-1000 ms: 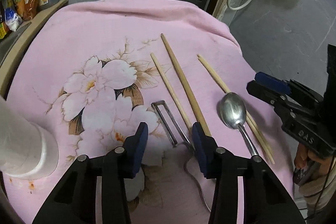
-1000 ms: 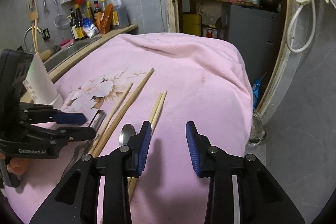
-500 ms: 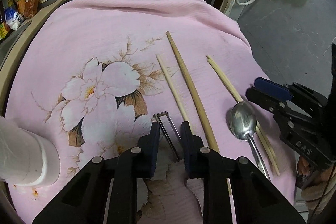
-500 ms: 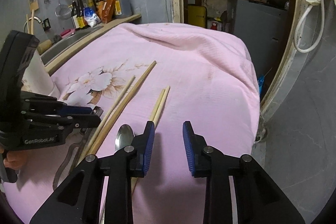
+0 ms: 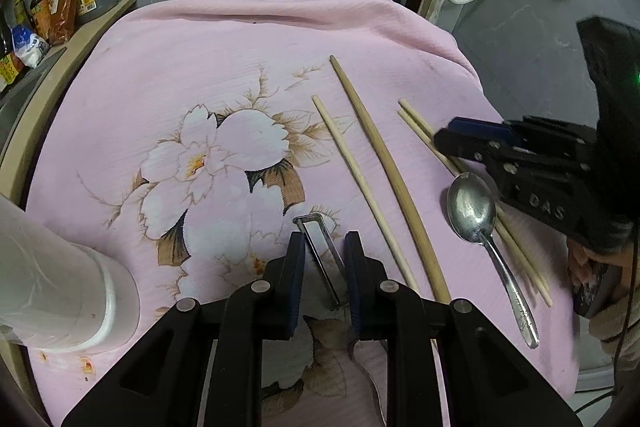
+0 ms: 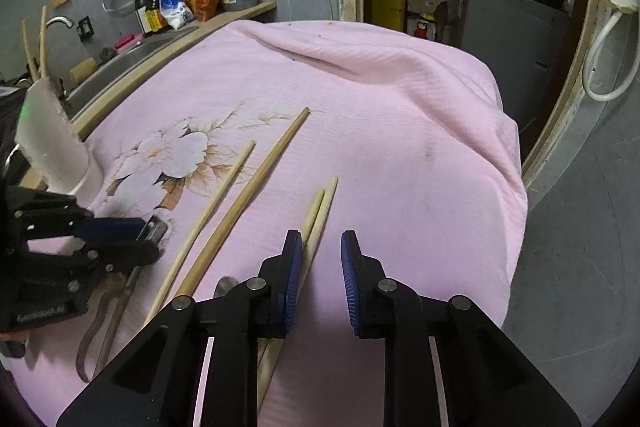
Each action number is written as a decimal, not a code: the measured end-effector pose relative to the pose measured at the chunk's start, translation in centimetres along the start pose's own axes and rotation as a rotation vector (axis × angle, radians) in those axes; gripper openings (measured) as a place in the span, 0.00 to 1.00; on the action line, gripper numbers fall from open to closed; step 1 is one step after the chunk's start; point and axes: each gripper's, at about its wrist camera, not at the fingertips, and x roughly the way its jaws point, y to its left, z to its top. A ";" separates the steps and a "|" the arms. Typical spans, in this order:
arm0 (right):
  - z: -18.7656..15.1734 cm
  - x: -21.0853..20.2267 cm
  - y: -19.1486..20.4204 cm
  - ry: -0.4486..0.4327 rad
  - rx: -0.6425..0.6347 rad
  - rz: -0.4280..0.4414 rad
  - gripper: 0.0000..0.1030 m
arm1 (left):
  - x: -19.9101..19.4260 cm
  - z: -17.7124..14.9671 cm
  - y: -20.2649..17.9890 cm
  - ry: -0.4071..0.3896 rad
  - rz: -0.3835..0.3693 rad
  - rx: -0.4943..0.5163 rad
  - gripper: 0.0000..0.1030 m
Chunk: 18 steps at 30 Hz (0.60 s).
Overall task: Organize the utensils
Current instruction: 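Grasp the metal peeler with the left tool while the right tool grasps a chopstick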
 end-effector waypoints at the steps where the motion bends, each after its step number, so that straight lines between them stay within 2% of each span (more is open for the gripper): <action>1: 0.2 0.2 -0.1 0.006 0.006 -0.001 0.17 | 0.0 0.1 0.0 0.004 0.001 0.003 0.16; 6: 1.4 1.8 -0.5 0.076 0.023 -0.017 0.14 | 0.4 0.5 -0.3 0.037 0.010 0.031 0.17; 12: 2.5 2.8 -0.3 0.120 0.007 -0.033 0.14 | 0.9 0.8 -1.3 0.056 0.055 0.082 0.17; 15: 2.5 2.7 -0.8 0.117 0.042 -0.027 0.04 | 0.9 0.7 -0.9 0.048 0.043 0.054 0.15; 18: 1.8 1.2 -1.1 0.066 0.087 0.015 0.03 | 0.5 0.1 -0.3 0.024 0.008 0.036 0.12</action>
